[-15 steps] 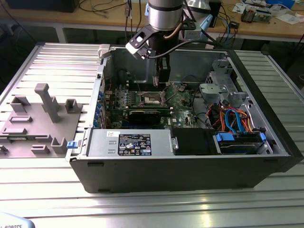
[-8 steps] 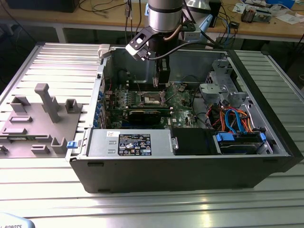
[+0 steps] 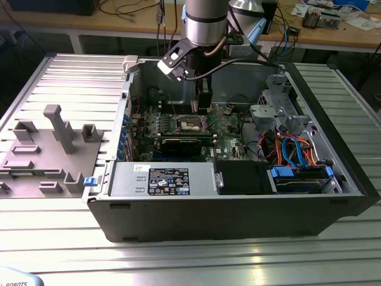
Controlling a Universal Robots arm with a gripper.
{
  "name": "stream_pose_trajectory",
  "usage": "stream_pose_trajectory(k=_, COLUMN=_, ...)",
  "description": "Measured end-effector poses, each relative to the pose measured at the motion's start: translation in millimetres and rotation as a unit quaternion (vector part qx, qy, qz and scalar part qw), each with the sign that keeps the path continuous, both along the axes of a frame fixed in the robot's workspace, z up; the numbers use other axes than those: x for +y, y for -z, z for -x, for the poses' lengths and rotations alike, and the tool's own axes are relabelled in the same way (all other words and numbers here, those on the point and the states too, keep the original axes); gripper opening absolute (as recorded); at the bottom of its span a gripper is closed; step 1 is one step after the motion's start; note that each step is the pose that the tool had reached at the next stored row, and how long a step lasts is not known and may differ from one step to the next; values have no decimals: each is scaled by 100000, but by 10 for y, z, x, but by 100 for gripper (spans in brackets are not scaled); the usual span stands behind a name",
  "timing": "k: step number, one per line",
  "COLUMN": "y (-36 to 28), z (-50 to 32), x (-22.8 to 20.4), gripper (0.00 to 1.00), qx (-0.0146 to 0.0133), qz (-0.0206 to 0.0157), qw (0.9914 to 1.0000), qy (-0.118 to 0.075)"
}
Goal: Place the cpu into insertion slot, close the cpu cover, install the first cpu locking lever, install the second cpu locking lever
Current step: 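Place the cpu into insertion slot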
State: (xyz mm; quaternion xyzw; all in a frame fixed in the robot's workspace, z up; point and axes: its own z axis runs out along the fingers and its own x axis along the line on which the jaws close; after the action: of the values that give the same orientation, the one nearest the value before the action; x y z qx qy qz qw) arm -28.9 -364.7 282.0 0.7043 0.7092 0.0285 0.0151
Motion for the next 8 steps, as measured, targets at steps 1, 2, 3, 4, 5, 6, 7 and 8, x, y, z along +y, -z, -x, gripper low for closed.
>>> stream_pose_trajectory(k=1, y=2, z=1, x=0, gripper=54, qx=-3, qz=-1, qw=100000, qy=-4)
stream_pose_trajectory(k=2, y=4, z=5, x=0, gripper=54, qx=-1, qz=2, qw=100000, qy=-1)
stream_pose_trajectory(k=3, y=6, z=11, x=0, gripper=54, qx=-1, qz=2, qw=100000, qy=-5)
stream_pose_trajectory(k=4, y=8, z=13, x=0, gripper=54, qx=1, qz=0, qw=100000, qy=-5)
stream_pose_trajectory(k=5, y=9, z=15, x=0, gripper=54, qx=2, qz=3, qw=100000, qy=-11)
stream_pose_trajectory(k=6, y=10, z=16, x=1, gripper=54, qx=4, qz=4, qw=100000, qy=-16)
stream_pose_trajectory(k=7, y=12, z=18, x=1, gripper=54, qx=1, qz=1, qw=100000, qy=-8)
stream_pose_trajectory(k=8, y=13, z=19, x=1, gripper=54, qx=1, qz=2, qw=100000, qy=-6)
